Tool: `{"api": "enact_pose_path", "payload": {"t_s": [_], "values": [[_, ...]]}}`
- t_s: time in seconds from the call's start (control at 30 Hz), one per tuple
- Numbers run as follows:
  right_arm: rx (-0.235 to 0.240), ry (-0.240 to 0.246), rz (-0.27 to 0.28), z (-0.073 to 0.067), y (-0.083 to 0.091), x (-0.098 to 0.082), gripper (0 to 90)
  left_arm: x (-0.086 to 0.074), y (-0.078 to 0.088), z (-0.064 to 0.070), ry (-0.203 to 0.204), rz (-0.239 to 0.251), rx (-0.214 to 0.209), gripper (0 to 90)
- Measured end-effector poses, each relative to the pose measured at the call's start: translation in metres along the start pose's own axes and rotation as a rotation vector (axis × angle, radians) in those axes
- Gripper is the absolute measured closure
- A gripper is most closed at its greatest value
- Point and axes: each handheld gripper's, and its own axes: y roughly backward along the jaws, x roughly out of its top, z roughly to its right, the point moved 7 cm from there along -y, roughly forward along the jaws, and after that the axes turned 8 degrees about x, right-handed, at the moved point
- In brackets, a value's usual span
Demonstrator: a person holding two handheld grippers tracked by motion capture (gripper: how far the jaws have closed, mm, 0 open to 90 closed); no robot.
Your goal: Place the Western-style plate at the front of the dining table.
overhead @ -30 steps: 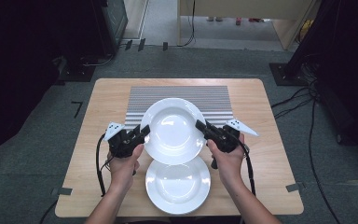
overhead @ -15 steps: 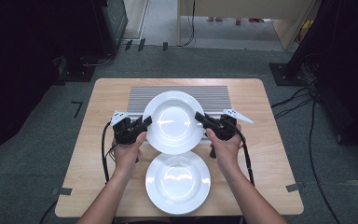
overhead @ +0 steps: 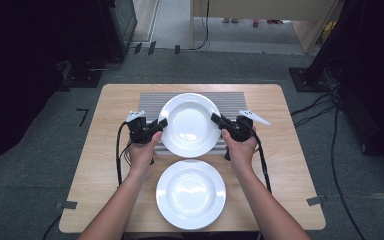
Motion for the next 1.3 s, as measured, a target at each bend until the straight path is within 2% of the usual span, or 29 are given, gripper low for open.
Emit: {"api": "enact_pose_path", "payload": {"t_s": [0.27, 0.4, 0.43, 0.47, 0.5, 0.6, 0.73, 0.83, 0.93, 1.07, 1.17, 1.3], "values": [[-0.038, -0.025, -0.013, 0.023, -0.021, 0.001, 76.2, 0.002, -0.032, -0.009, 0.011, -0.050, 0.035, 67.2], [-0.056, -0.042, -0.025, 0.035, -0.033, -0.001, 75.7, 0.002, -0.043, -0.014, 0.044, -0.086, 0.046, 67.3], [-0.058, -0.058, -0.021, 0.038, -0.035, -0.002, 75.6, 0.002, -0.046, -0.015, 0.048, -0.094, 0.051, 67.5], [-0.054, -0.089, -0.028, 0.044, -0.039, -0.004, 75.5, 0.002, -0.049, -0.015, 0.050, -0.101, 0.056, 67.8], [-0.054, -0.097, -0.041, 0.048, -0.041, -0.006, 75.0, 0.002, -0.052, -0.016, 0.046, -0.108, 0.059, 68.0], [-0.081, -0.098, -0.073, 0.061, -0.049, -0.010, 73.7, 0.002, -0.062, -0.017, 0.041, -0.123, 0.088, 68.0], [-0.104, -0.115, -0.079, 0.068, -0.058, -0.011, 73.5, 0.003, -0.075, -0.021, 0.055, -0.150, 0.107, 67.7], [-0.123, -0.132, -0.088, 0.074, -0.063, -0.012, 73.4, 0.003, -0.083, -0.024, 0.044, -0.179, 0.121, 67.0], [-0.134, -0.145, -0.079, 0.078, -0.066, -0.013, 73.5, 0.001, -0.090, -0.025, 0.053, -0.218, 0.116, 66.7], [-0.145, -0.186, -0.092, 0.088, -0.069, -0.018, 73.3, 0.001, -0.094, -0.026, 0.086, -0.228, 0.105, 67.0], [-0.164, -0.174, -0.100, 0.091, -0.071, -0.020, 72.2, 0.000, -0.097, -0.026, 0.081, -0.227, 0.106, 66.1], [-0.189, -0.129, -0.119, 0.095, -0.076, -0.025, 70.6, -0.003, -0.099, -0.027, 0.083, -0.237, 0.085, 62.6]]}}
